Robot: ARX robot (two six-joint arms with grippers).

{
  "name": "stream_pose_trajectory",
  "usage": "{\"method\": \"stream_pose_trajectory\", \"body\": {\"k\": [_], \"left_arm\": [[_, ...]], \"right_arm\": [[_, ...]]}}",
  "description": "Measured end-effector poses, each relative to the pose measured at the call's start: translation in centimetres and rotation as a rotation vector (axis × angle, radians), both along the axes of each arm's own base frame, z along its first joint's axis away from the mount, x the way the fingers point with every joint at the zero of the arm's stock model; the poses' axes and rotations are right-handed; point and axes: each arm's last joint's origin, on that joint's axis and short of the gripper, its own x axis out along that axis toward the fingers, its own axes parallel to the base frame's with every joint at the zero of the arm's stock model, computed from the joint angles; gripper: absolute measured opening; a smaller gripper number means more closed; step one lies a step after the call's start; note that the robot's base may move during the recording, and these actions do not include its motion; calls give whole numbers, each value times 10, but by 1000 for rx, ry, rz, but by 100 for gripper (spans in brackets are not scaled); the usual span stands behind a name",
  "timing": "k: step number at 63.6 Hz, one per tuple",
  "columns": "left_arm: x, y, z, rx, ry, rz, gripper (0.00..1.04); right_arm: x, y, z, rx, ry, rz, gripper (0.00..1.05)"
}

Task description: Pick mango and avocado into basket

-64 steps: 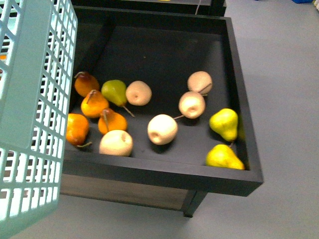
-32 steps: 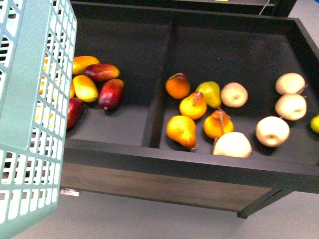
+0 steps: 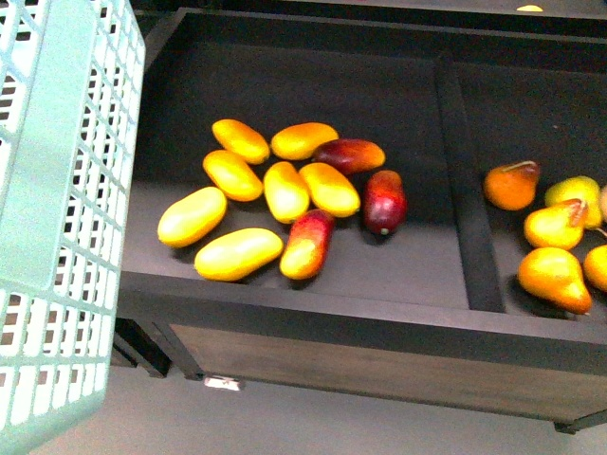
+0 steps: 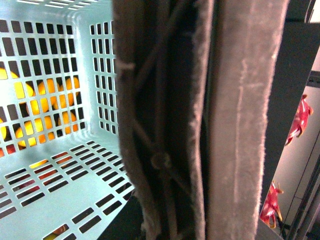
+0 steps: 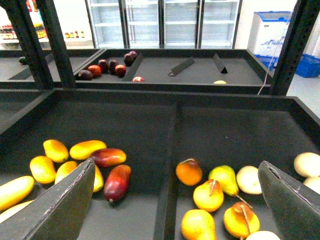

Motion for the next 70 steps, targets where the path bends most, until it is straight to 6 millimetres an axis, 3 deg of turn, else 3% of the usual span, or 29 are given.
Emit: {"method": "stream_pose_trajectory", "body": {"k": [70], "left_arm": [[0,0,0,-2,0,-3,15]], "right_arm": [[0,0,0,0,-1,-3,96]]}}
